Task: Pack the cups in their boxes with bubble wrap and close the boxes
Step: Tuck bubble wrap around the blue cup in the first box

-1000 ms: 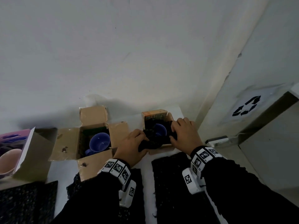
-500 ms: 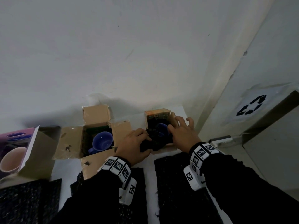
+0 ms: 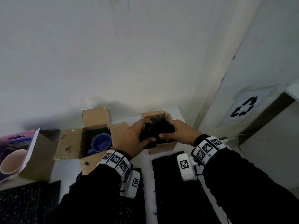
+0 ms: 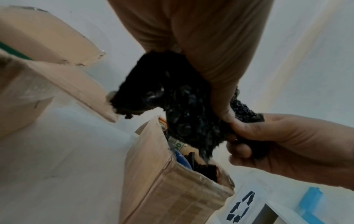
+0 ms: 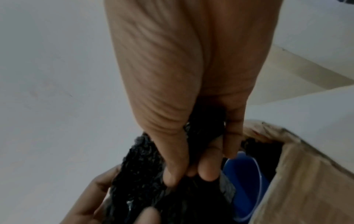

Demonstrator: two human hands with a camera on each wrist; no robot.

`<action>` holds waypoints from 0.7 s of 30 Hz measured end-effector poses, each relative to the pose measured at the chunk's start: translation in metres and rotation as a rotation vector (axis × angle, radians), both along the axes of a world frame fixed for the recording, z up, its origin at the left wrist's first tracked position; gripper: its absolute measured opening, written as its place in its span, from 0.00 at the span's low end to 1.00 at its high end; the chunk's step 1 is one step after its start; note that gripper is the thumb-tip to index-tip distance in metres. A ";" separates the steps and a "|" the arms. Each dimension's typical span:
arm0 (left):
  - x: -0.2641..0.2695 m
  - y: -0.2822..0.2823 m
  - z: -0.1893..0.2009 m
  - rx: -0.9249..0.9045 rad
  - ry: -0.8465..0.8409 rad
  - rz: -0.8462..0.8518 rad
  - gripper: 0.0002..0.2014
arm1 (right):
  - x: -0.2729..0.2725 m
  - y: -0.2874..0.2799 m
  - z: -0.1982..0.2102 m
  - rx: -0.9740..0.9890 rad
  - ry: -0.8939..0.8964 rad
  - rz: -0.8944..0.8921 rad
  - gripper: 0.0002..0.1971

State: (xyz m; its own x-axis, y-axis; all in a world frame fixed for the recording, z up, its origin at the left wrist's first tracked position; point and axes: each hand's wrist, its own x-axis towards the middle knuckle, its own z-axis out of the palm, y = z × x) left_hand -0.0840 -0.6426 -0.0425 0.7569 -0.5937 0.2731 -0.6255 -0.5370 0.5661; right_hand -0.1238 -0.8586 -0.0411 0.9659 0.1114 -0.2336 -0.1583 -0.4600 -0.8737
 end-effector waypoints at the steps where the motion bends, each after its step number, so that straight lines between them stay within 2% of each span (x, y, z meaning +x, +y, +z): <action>1: 0.001 0.001 0.001 0.013 -0.002 -0.005 0.24 | -0.001 -0.002 0.003 -0.041 0.000 -0.005 0.04; 3: 0.003 0.005 0.001 0.030 -0.017 0.003 0.18 | -0.002 -0.009 0.003 -0.215 -0.054 -0.031 0.17; 4: 0.004 0.008 0.000 0.038 -0.020 0.011 0.14 | -0.003 -0.012 0.001 -0.282 -0.102 -0.059 0.19; 5: 0.005 0.009 -0.002 0.042 -0.018 0.019 0.13 | -0.004 -0.015 0.000 -0.304 -0.165 -0.105 0.16; 7: 0.005 0.010 -0.004 0.050 0.004 0.037 0.12 | -0.009 -0.018 -0.002 -0.214 -0.286 -0.208 0.08; 8: 0.003 0.008 -0.002 0.061 0.020 0.041 0.12 | -0.010 -0.018 -0.001 -0.139 -0.324 -0.213 0.13; 11: -0.004 -0.002 0.009 0.091 0.038 0.001 0.13 | -0.015 -0.005 0.006 0.101 -0.300 -0.024 0.32; 13: -0.010 -0.009 0.017 0.147 -0.004 -0.020 0.12 | -0.016 0.002 0.006 0.101 -0.290 0.011 0.40; 15: -0.013 -0.013 0.025 0.214 -0.062 -0.016 0.11 | -0.015 0.004 0.003 0.075 -0.335 -0.070 0.38; 17: -0.009 -0.016 0.025 0.234 -0.022 -0.053 0.15 | -0.017 0.004 0.003 0.186 -0.352 -0.130 0.33; 19: -0.002 -0.018 0.018 0.215 -0.002 -0.112 0.18 | -0.018 0.005 0.006 0.355 -0.271 -0.162 0.24; 21: 0.004 -0.020 0.009 0.181 -0.054 -0.138 0.17 | -0.014 0.003 0.004 0.416 -0.229 -0.192 0.13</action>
